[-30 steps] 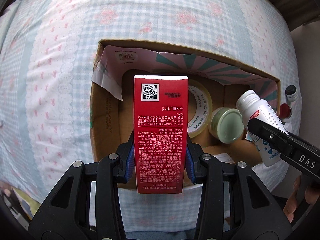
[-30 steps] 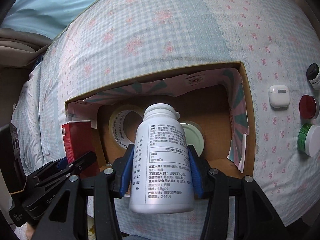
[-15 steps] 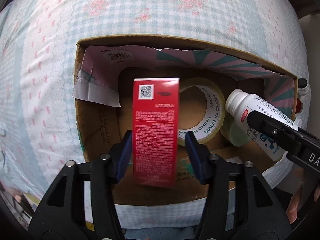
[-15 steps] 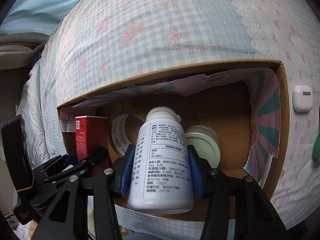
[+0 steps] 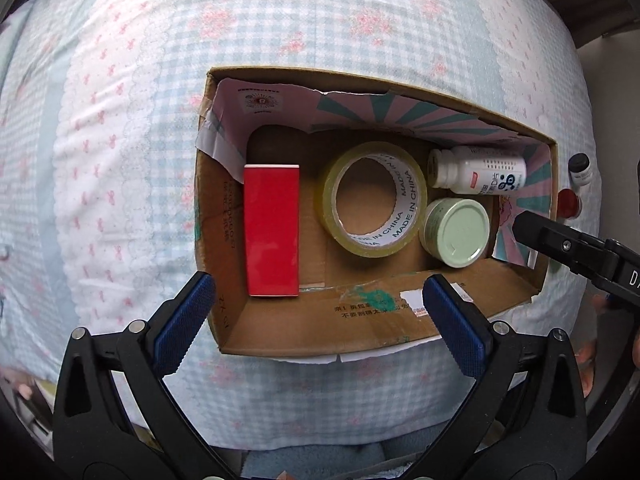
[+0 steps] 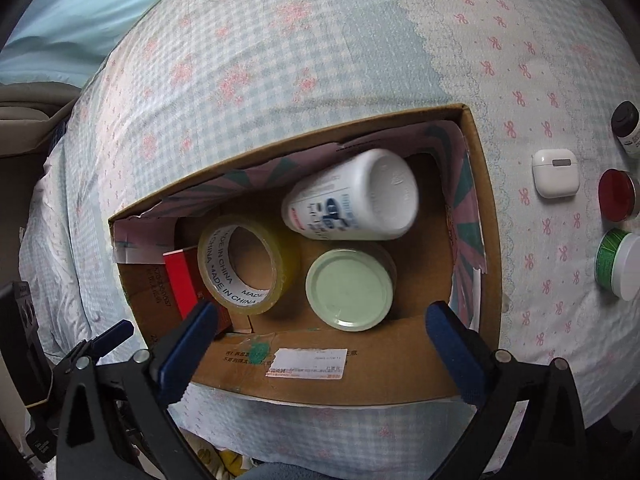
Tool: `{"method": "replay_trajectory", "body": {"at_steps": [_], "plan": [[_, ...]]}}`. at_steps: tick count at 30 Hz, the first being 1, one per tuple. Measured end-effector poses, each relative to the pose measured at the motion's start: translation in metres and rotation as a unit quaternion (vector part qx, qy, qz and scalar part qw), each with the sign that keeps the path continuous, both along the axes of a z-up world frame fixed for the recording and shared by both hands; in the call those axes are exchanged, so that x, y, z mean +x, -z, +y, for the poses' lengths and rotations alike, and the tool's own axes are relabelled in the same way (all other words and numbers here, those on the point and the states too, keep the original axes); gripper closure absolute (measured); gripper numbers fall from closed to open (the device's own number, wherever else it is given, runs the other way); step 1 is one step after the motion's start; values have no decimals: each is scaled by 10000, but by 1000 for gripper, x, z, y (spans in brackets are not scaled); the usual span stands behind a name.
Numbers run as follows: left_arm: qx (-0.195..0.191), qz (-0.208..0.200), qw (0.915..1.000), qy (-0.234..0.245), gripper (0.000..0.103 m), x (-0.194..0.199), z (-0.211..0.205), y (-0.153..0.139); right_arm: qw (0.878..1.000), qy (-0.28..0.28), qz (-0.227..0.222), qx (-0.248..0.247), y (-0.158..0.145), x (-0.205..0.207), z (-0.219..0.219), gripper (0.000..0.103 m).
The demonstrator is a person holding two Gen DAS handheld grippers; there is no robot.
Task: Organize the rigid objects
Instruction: 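Lower the red box and pill bottle into the cardboard box and release both, then lift both tools away from the box toward the remaining jars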
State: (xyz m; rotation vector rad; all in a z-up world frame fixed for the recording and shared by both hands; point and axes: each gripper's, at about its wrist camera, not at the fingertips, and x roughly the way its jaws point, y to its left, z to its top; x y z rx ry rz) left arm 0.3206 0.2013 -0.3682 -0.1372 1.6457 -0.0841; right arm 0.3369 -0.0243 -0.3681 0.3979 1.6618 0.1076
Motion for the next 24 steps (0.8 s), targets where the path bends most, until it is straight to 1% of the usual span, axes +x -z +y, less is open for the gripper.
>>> {"method": "replay_trajectory", "body": {"at_steps": [3, 5, 10, 17, 21, 24], "plan": [[23, -168, 9999, 27, 0, -6, 2, -16, 9999, -6, -142, -5, -13, -7, 1, 0], [32, -293, 9996, 36, 0, -15, 7, -33, 9997, 10, -239, -7, -23, -9, 4, 0], [84, -553, 9984, 75, 0, -31, 6, -61, 9989, 42, -473, 1, -46, -16, 10, 0], [16, -888, 9961, 0, 0, -64, 8, -103, 9958, -123, -904, -67, -95, -43, 18, 0], [-3, -1214, 9926, 84, 0, -78, 6, -132, 9909, -267, -1264, -366, -128, -62, 16, 0], [-65, -1431, 9896, 155, 0, -87, 0, -151, 9853, -256, -1563, -643, -153, -78, 6, 0]]}}
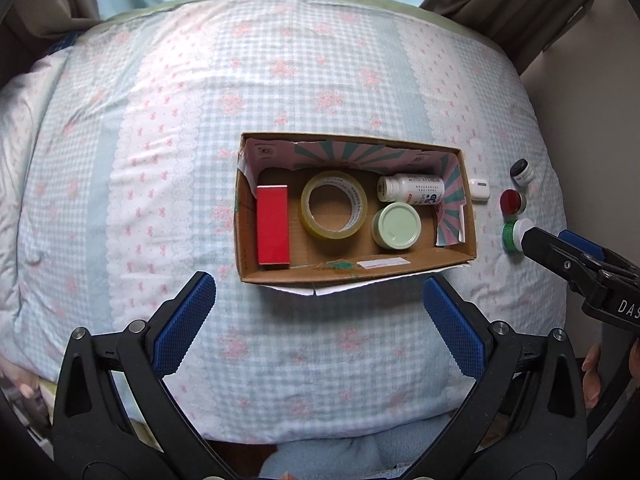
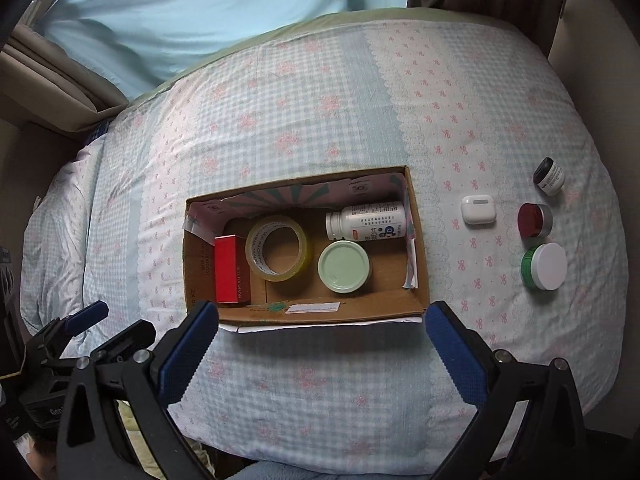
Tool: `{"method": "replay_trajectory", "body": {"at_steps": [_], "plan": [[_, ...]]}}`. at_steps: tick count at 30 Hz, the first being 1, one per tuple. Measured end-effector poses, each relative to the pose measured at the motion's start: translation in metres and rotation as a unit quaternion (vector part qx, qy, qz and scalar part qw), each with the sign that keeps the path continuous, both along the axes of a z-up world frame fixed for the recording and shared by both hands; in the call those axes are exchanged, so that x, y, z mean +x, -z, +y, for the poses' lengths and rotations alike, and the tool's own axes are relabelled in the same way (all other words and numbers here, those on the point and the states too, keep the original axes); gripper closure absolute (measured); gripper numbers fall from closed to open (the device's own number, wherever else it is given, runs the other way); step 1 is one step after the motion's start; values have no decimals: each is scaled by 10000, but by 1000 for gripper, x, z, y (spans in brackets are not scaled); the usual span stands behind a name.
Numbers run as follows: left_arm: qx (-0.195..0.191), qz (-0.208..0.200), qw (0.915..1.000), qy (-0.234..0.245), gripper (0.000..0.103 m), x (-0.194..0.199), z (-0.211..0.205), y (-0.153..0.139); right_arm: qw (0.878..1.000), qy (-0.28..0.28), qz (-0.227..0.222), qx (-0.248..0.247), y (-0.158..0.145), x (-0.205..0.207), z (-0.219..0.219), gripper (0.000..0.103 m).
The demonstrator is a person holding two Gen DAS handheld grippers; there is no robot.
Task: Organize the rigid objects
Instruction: 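Lift both tools away from the box toward the remaining jars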
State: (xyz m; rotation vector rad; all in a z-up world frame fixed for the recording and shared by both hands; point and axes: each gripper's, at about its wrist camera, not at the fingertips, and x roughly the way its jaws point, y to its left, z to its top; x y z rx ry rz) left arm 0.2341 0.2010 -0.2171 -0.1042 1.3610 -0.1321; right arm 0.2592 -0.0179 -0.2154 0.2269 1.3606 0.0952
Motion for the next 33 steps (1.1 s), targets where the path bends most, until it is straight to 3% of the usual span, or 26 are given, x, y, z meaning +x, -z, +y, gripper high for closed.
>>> {"method": "replay_trajectory", "body": {"at_steps": [6, 11, 14, 20, 27, 33], "plan": [[-46, -362, 9991, 225, 0, -14, -31, -27, 9976, 90, -486, -480, -40, -34, -33, 0], [-81, -762, 9959, 490, 0, -19, -80, -48, 9943, 354, -727, -693, -59, -67, -78, 0], [-20, -936, 9929, 732, 0, -16, -117, -57, 9897, 404, -873, -1061, -66, -83, -107, 0], [-14, -984, 9861, 1340, 0, 2, -201, -58, 9900, 632, -801, -973, -57, -103, -177, 0], [340, -907, 9600, 2629, 0, 36, -313, -34, 9882, 748, -844, -1036, -26, -111, -231, 0], [542, -436, 9339, 3508, 0, 73, -387, 19, 9874, 804, -799, -1107, 15, -100, -254, 0]]}}
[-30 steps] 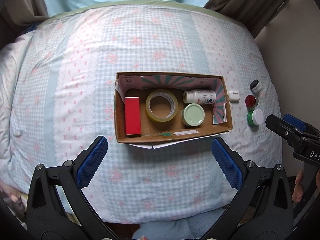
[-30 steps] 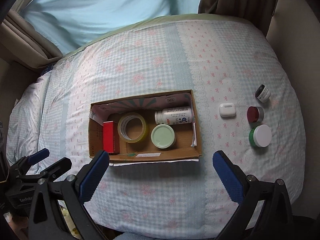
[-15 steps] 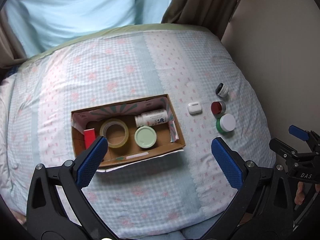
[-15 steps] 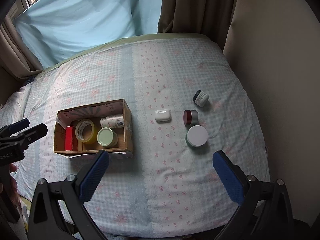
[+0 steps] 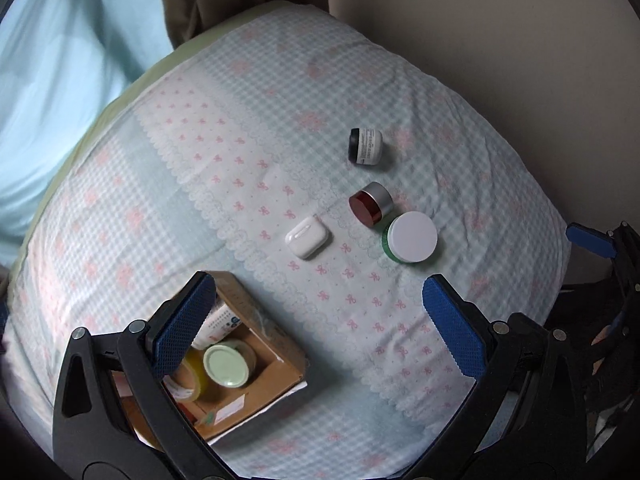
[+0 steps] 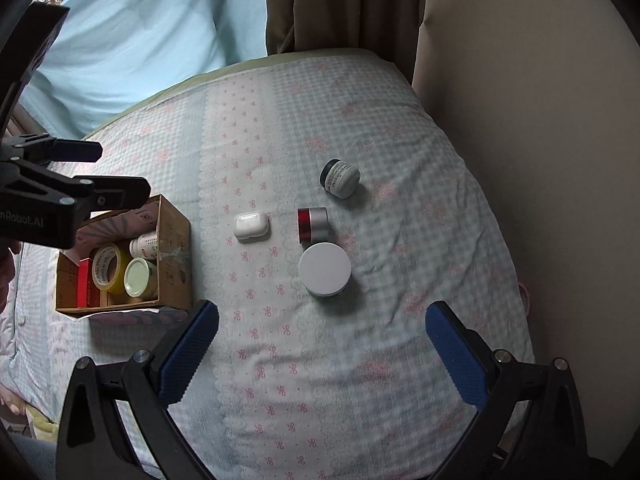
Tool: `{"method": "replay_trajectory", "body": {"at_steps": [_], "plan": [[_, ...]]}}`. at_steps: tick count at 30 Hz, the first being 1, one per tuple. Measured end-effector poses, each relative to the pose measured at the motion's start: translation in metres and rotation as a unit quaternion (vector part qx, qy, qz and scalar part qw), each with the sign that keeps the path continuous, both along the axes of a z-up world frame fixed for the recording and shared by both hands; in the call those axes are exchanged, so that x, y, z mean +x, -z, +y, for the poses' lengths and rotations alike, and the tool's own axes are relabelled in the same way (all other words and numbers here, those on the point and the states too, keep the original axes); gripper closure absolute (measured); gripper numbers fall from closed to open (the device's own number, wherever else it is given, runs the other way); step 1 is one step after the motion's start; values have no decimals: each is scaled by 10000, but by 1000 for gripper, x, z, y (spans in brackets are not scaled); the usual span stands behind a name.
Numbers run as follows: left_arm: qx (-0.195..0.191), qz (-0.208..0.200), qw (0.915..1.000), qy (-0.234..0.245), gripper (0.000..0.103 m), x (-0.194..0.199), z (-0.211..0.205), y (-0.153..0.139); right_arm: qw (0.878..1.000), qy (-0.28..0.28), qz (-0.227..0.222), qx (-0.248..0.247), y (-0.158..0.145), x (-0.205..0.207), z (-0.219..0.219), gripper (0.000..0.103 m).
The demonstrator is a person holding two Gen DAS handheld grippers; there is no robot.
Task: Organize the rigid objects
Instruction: 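Lift both tools away from the box toward the remaining jars, then grasp the red-silver jar with the left tool while the right tool grasps the white-lidded jar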
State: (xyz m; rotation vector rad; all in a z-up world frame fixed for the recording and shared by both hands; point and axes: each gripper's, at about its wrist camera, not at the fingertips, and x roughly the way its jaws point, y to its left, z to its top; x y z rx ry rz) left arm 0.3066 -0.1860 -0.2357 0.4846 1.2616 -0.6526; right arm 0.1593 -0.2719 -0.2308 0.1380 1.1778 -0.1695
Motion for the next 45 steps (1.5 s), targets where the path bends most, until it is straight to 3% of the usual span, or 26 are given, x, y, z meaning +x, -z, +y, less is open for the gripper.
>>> {"method": "replay_trajectory", "body": {"at_steps": [8, 15, 22, 26, 30, 34, 36, 41, 44, 45], "plan": [[676, 639, 9931, 720, 0, 44, -70, 94, 9997, 153, 99, 153, 69, 18, -15, 0], [1251, 897, 9751, 1599, 0, 53, -115, 165, 9987, 324, 136, 357, 132, 36, -21, 0], [1555, 998, 9597, 2116, 7, 49, -136, 210, 9985, 384, 155, 359, 174, 50, -23, 3], [1580, 1111, 9537, 2305, 10, 43, -143, 227, 9985, 329, 165, 400, 188, 57, -22, 5], [1393, 1208, 9541, 2358, 11, 45, -148, 230, 9991, 254, 130, 318, 196, 63, -19, 5], [1209, 1625, 9544, 2194, 14, 61, -156, 237, 9996, 137, 20, 226, 203, 70, -17, 6], [1176, 1904, 9528, 2053, 21, 66, -159, 244, 9998, 46, 30, 175, 208, 73, -15, 20], [1188, 2182, 9533, 1719, 28, 70, -160, 254, 9999, 27, 136, -60, 219, 77, -18, 36], [1188, 2290, 9524, 1623, 36, 73, -160, 255, 9999, 24, 100, -39, 220, 77, -19, 36], [1139, 2348, 9519, 1604, 46, 71, -159, 256, 9999, -3, 101, -72, 220, 77, -19, 36]]}}
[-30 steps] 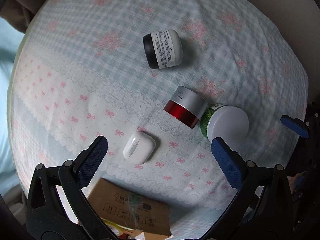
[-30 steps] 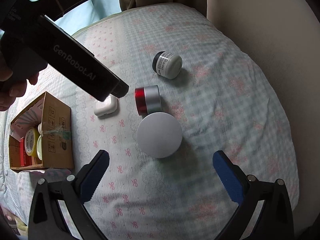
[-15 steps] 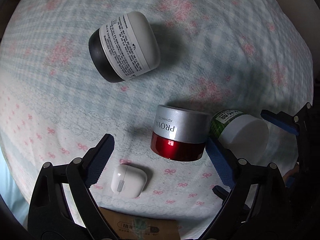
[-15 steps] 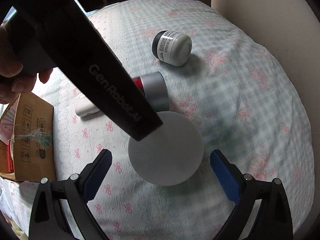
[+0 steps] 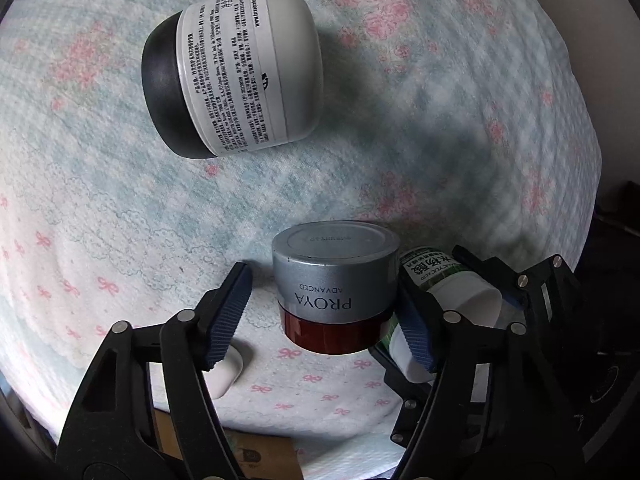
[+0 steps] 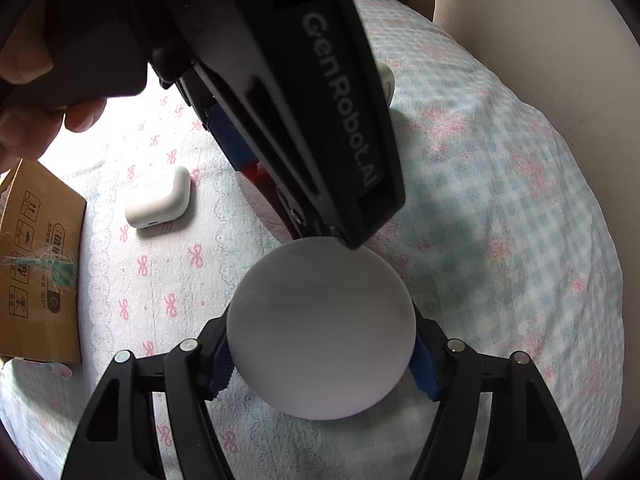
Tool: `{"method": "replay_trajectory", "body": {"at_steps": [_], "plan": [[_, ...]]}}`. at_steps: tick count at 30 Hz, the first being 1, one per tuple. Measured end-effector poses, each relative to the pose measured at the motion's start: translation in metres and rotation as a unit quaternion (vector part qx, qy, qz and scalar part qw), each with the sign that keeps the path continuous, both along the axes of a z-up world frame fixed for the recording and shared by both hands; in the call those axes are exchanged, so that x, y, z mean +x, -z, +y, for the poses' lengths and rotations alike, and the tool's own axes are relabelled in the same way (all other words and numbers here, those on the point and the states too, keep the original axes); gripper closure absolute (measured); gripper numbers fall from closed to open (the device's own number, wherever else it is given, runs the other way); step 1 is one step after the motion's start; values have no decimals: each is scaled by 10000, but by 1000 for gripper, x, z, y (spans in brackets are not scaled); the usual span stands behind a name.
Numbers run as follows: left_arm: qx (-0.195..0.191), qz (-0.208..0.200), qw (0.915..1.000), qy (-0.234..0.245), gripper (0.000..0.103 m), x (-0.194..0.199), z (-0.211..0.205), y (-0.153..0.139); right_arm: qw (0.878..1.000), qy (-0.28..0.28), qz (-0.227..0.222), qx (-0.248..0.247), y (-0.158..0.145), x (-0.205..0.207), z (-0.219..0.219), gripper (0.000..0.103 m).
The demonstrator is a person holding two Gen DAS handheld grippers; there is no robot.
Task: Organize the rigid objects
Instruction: 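Grasp the red-silver jar with the left tool while the right tool grasps the white-lidded jar, then carry the red-silver jar and white-lidded jar over the cardboard box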
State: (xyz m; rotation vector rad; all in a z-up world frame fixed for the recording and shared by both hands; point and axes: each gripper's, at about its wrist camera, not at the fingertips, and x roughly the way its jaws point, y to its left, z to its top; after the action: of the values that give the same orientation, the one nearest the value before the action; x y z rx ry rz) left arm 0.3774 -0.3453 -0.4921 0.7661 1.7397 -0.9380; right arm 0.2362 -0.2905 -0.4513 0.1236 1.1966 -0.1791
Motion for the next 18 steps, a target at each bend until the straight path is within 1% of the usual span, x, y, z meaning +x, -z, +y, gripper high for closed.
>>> {"method": "replay_trajectory", "body": {"at_steps": [1, 4, 7, 8, 12, 18], "plan": [[-30, 74, 10000, -34, 52, -3, -1, 1, 10000, -39, 4, -39, 0, -1, 1, 36], [18, -58, 10000, -25, 52, -14, -5, 2, 9999, -126, 15, -73, 0, -1, 4, 37], [-36, -142, 9998, -98, 53, -22, -8, -1, 9999, -143, 27, -11, -1, -3, 3, 37], [-62, -174, 9998, -114, 53, -28, -8, -10, 9999, -147, 29, -1, -3, -4, 6, 37], [-182, -341, 9991, -179, 53, -40, -2, -27, 9999, -149, 47, 32, -5, -11, 7, 37], [-495, -535, 9968, -329, 53, -38, 6, -61, 10000, -78, 38, 37, -18, -26, 3, 37]]}}
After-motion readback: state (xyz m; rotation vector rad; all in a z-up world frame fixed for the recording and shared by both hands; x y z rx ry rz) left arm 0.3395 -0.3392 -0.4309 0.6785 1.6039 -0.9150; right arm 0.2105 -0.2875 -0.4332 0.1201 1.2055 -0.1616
